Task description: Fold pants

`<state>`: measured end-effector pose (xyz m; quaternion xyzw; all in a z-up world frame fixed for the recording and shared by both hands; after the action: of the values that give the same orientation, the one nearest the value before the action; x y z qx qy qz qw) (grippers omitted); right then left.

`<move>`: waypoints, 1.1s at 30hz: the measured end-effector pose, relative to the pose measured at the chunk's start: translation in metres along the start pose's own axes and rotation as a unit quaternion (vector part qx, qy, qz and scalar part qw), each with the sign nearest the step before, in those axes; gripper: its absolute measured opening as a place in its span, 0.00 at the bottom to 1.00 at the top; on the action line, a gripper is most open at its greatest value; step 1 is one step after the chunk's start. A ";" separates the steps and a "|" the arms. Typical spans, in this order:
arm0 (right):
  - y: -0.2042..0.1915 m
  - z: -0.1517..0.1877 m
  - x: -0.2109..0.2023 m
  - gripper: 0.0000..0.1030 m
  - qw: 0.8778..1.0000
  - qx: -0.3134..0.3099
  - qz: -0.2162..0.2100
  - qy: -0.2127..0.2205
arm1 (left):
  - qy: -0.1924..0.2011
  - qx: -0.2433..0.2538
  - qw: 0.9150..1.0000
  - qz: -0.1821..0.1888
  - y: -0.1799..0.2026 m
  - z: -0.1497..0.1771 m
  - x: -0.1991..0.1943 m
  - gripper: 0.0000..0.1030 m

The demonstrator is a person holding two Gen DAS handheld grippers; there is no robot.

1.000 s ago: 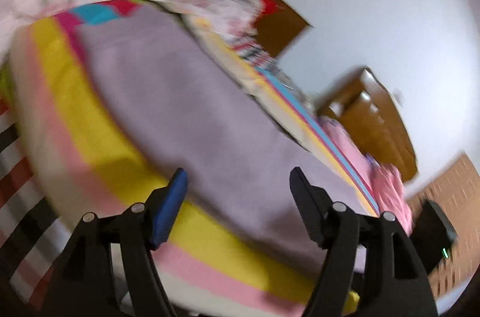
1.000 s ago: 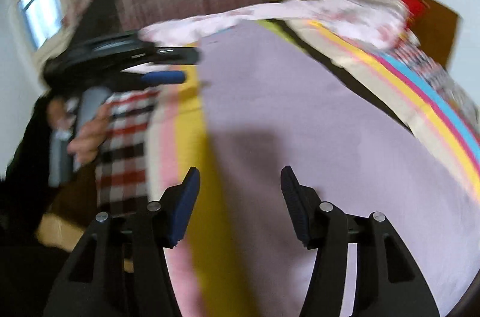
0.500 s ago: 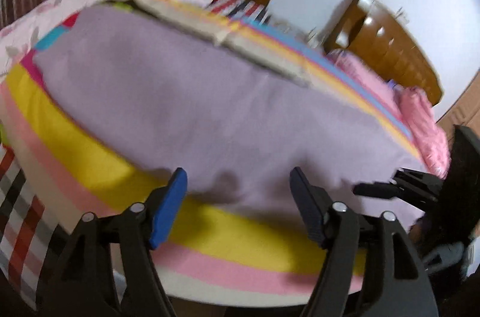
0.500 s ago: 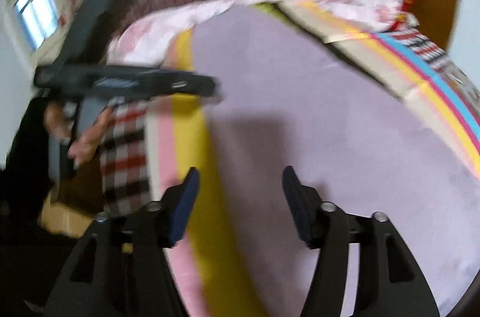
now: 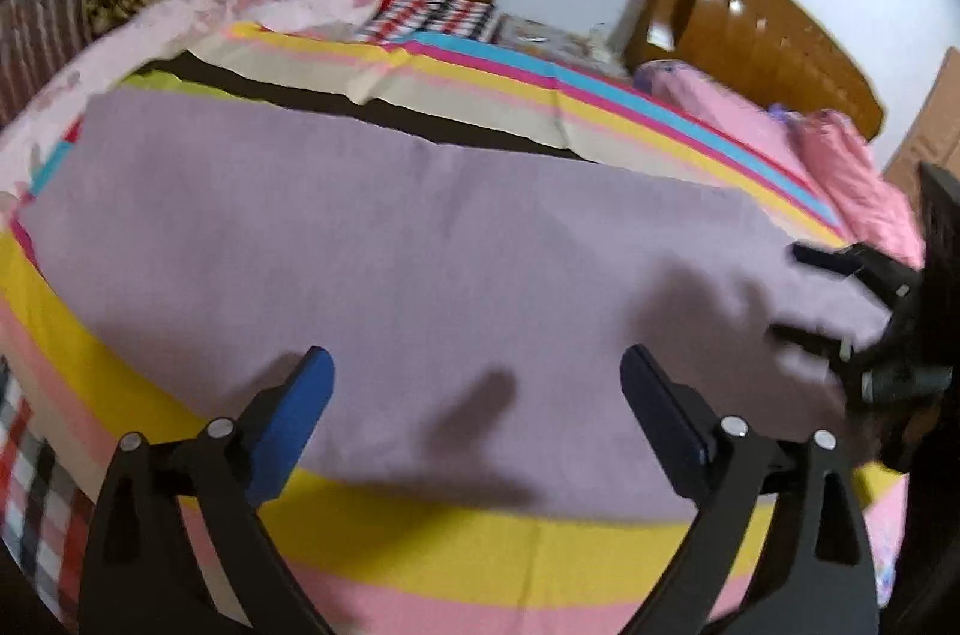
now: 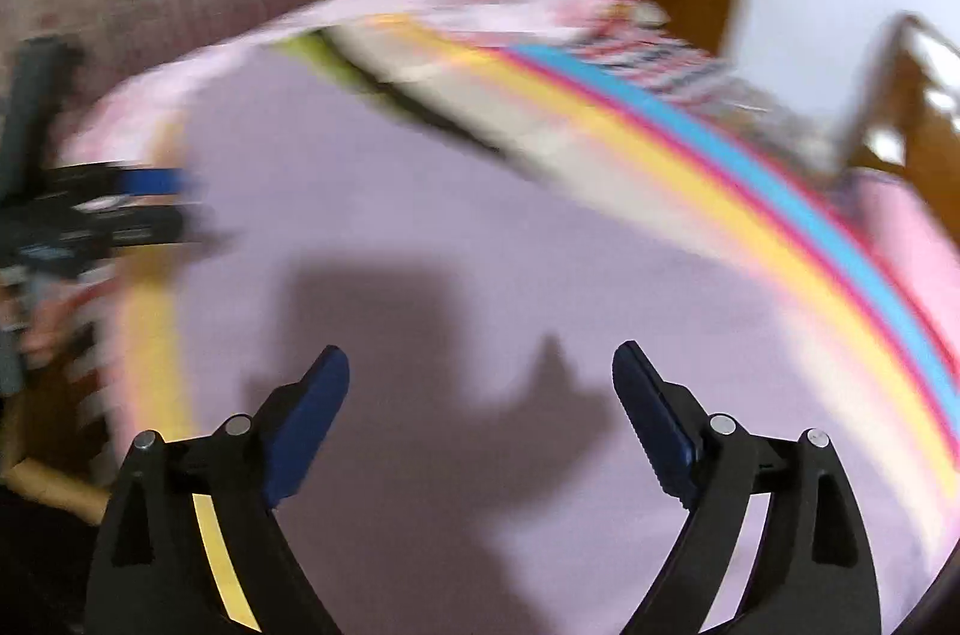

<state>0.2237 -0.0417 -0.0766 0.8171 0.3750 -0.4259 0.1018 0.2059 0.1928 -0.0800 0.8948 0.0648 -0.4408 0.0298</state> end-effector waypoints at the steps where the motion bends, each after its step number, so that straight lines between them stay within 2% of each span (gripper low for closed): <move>1: 0.020 0.005 0.000 0.84 0.999 0.015 0.027 -0.008 | -0.012 0.000 1.000 -0.005 0.001 0.001 0.009 0.95; 3: 0.052 0.024 0.005 0.84 0.996 0.050 0.062 -0.035 | -0.045 -0.004 0.999 -0.009 0.001 0.010 0.028 0.95; 4: 0.063 0.035 0.007 0.86 0.994 0.063 0.074 -0.051 | -0.042 0.006 0.999 -0.016 0.003 0.014 0.032 0.99; 7: 0.077 0.060 -0.001 0.88 0.991 0.129 0.016 -0.018 | -0.033 0.044 0.998 -0.043 0.009 0.018 0.036 0.98; 9: 0.087 0.061 -0.010 0.88 0.989 0.146 0.020 -0.005 | -0.036 0.040 0.997 -0.047 0.009 0.016 0.038 0.98; 11: 0.095 0.060 -0.022 0.88 0.987 0.157 0.045 0.011 | -0.046 0.001 0.998 -0.032 0.006 0.011 0.030 0.98; 13: 0.096 0.059 -0.038 0.88 0.986 0.159 0.040 0.032 | -0.029 -0.027 0.999 0.012 0.012 -0.001 0.015 0.98; 15: 0.095 0.061 -0.045 0.88 0.986 0.155 0.049 0.031 | -0.012 -0.015 1.000 0.022 0.021 -0.008 0.007 0.98; 16: 0.096 0.069 -0.047 0.88 0.987 0.149 0.064 0.018 | -0.017 0.009 1.000 0.019 0.032 -0.007 0.011 0.98; 18: 0.097 0.084 -0.041 0.88 0.986 0.145 0.079 -0.008 | -0.040 0.037 0.998 0.008 0.049 0.002 0.025 0.98; 19: 0.100 0.098 -0.037 0.88 0.985 0.148 0.081 -0.026 | -0.057 0.058 0.997 -0.010 0.058 0.010 0.038 0.98; 21: 0.098 0.108 -0.046 0.89 0.984 0.162 0.066 -0.010 | -0.042 0.099 0.992 -0.062 0.067 0.012 0.044 0.99; 22: 0.100 0.109 -0.052 0.89 0.983 0.168 0.069 -0.001 | -0.035 0.108 0.991 -0.077 0.072 0.010 0.043 0.98; 24: 0.109 0.110 -0.076 0.89 0.981 0.166 0.096 0.029 | -0.043 0.089 0.994 -0.055 0.078 0.005 0.038 0.98; 25: 0.113 0.111 -0.091 0.89 0.979 0.171 0.098 0.050 | -0.037 0.073 0.996 -0.037 0.083 0.000 0.031 0.98; 27: 0.116 0.116 -0.110 0.89 0.976 0.186 0.087 0.077 | -0.019 0.076 0.997 -0.022 0.096 -0.006 0.018 0.98; 29: 0.128 0.137 -0.118 0.89 0.972 0.201 0.098 0.068 | -0.007 0.110 0.994 -0.018 0.120 -0.005 0.013 0.98; 31: 0.149 0.167 -0.111 0.89 0.963 0.237 0.125 0.025 | -0.019 0.138 0.990 -0.023 0.139 0.003 0.024 0.98; 32: 0.154 0.176 -0.105 0.89 0.960 0.254 0.113 0.021 | -0.032 0.140 0.989 -0.021 0.144 0.009 0.032 0.98; 33: 0.154 0.177 -0.107 0.89 0.960 0.259 0.103 0.036 | -0.045 0.136 0.990 -0.015 0.148 0.013 0.040 0.98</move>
<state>0.1838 -0.2918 -0.1263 0.8644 0.1693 -0.4662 -0.0830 0.2406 0.0486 -0.1204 0.8685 0.0168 -0.4861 -0.0957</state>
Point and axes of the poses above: each gripper's, at about its wrist camera, not at the fingertips, and x roughly the way its jaws point, y to its right, z to its underside, the point moved 8 cm from there along x, roughly the way its jaws point, and after that the axes turned 14 degrees about -z, right-handed, at the moved point
